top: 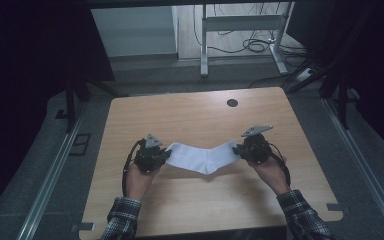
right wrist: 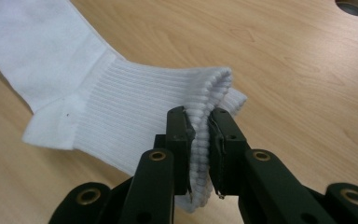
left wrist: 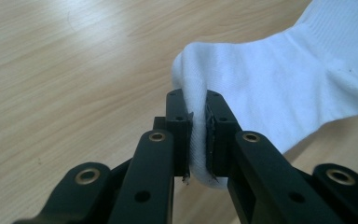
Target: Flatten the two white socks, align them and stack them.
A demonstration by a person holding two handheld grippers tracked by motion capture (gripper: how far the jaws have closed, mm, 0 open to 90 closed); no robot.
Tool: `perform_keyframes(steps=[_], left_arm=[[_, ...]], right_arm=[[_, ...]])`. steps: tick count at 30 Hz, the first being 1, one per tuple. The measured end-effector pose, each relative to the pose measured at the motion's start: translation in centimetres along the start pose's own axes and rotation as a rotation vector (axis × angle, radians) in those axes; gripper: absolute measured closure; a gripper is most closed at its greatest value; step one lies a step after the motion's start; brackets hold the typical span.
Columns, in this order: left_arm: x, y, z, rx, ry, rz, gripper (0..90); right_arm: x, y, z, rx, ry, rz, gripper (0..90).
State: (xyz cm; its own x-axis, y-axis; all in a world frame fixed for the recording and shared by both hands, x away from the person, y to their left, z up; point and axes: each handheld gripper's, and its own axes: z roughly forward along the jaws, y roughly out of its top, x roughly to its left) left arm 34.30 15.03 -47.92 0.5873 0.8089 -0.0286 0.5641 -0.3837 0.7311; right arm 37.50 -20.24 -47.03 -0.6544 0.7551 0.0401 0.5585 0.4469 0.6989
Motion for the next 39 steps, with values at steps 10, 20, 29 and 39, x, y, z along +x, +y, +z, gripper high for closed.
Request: perform_keyframes(steps=[10, 20, 29, 39], left_arm=[[1.1, -0.4, 3.9, 0.049, 0.042, -0.029, 82.1], [1.1, -1.2, 5.9, 0.085, 0.056, -0.027, 81.1], [1.6, -1.6, 6.2, 0.084, 0.098, -0.061, 59.1], [2.3, -1.6, 5.2, 0.021, 0.093, -0.122, 41.7]], right_arm=[[-1.2, 0.0, 3.2, 0.024, -0.026, 0.018, 77.8], [-2.3, -1.3, 5.0, 0.048, -0.042, 0.039, 75.4], [-3.0, -1.9, 5.7, 0.058, -0.043, 0.087, 63.6], [-3.0, -1.7, 4.9, 0.041, -0.058, 0.076, 47.6]])
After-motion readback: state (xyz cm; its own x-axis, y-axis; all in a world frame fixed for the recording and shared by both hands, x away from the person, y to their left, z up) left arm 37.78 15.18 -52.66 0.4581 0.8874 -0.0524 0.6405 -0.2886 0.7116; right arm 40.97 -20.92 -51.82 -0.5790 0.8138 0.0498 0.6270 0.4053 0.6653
